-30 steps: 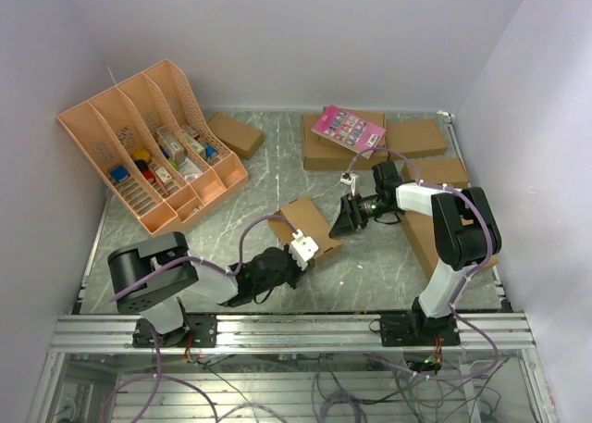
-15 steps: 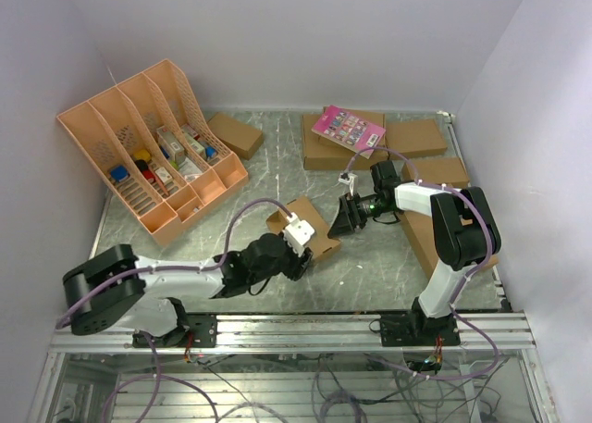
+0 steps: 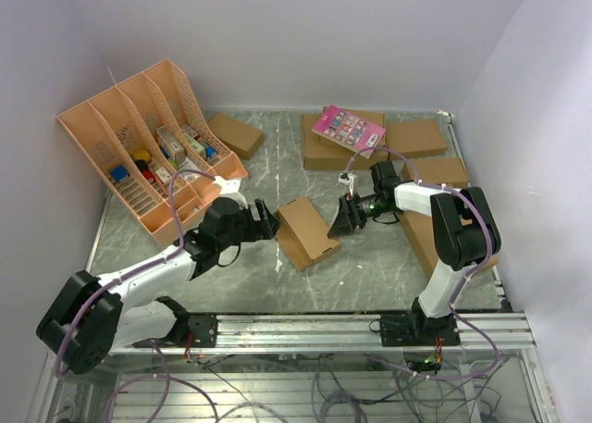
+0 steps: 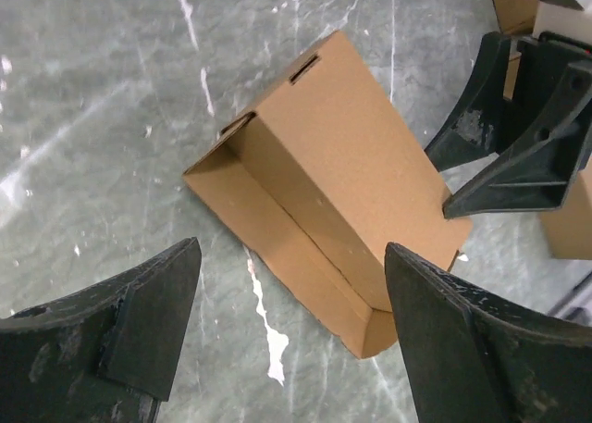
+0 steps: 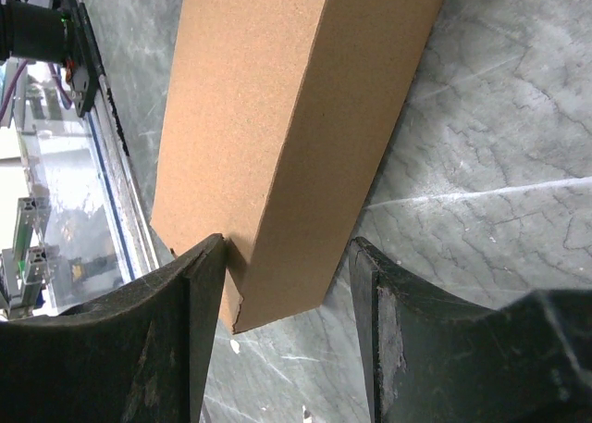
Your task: Fold the paper box
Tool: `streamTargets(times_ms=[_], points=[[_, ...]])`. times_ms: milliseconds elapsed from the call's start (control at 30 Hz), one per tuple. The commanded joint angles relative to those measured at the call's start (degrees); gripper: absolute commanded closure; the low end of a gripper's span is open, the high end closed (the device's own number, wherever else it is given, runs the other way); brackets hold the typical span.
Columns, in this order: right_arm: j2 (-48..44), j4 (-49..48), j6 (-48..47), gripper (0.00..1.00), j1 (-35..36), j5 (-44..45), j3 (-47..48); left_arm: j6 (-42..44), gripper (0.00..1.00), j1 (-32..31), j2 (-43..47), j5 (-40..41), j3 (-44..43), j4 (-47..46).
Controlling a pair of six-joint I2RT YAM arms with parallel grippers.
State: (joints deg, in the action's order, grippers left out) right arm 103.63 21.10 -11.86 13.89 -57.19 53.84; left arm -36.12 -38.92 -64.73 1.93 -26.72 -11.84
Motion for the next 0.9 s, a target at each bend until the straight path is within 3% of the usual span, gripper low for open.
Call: streamTargets(times_ms=[0,100,400,867], points=[[1.26,1.35,-2.85,0.46,0.77,5.42,-0.28,-13.75,0.09,4.64,-0.08,-8.78,4.35,-5.32],[1.36,1.48,-2.86,0.46,0.78,5.30,-0.14,-17.52,0.02,6.16,-3.16,-9.64,7.52,-12.95],[1.70,1.59,-3.04,0.46,1.23,5.55,0.03,-23.29,0.00,6.16,-15.10,-8.17,11.56,-33.95],[2.10,1.79,-3.26,0.46,1.84,5.86,0.25,-27.59,0.00,6.13,-28.69,-6.61,8.25,-43.25]])
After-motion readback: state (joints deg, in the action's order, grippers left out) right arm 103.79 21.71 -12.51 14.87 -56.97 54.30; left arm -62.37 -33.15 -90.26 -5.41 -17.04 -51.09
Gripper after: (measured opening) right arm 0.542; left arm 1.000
